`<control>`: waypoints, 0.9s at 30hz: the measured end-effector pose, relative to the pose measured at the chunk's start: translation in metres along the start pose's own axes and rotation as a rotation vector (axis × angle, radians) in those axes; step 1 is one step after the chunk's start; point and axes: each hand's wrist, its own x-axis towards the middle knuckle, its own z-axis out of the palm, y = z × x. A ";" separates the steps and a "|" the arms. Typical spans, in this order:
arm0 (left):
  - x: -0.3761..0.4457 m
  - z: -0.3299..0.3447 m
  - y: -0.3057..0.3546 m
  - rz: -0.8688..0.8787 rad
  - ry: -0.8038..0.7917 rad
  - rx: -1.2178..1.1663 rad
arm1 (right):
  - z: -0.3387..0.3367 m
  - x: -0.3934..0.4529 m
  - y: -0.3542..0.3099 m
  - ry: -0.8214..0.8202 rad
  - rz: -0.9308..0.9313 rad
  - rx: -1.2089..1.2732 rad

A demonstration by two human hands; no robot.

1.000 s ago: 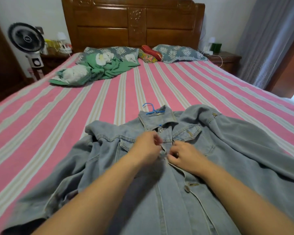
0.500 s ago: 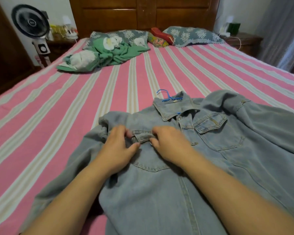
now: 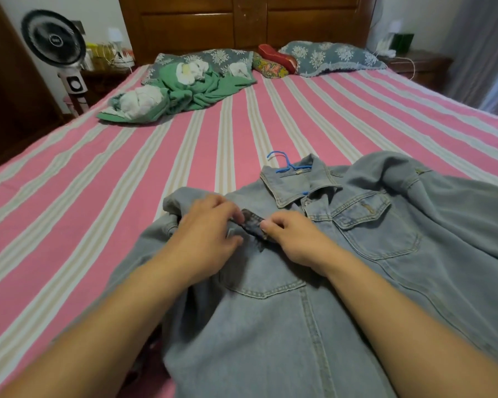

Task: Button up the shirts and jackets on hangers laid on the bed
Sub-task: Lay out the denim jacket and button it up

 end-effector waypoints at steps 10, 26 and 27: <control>0.046 0.042 -0.020 -0.301 -0.130 -0.514 | -0.006 -0.004 0.006 0.386 -0.181 -0.040; 0.043 0.032 -0.034 -0.352 -0.310 -1.089 | 0.023 -0.008 0.003 0.388 -0.303 -0.323; 0.042 0.032 -0.033 -0.320 -0.322 -1.026 | 0.022 -0.009 0.002 0.418 -0.281 -0.283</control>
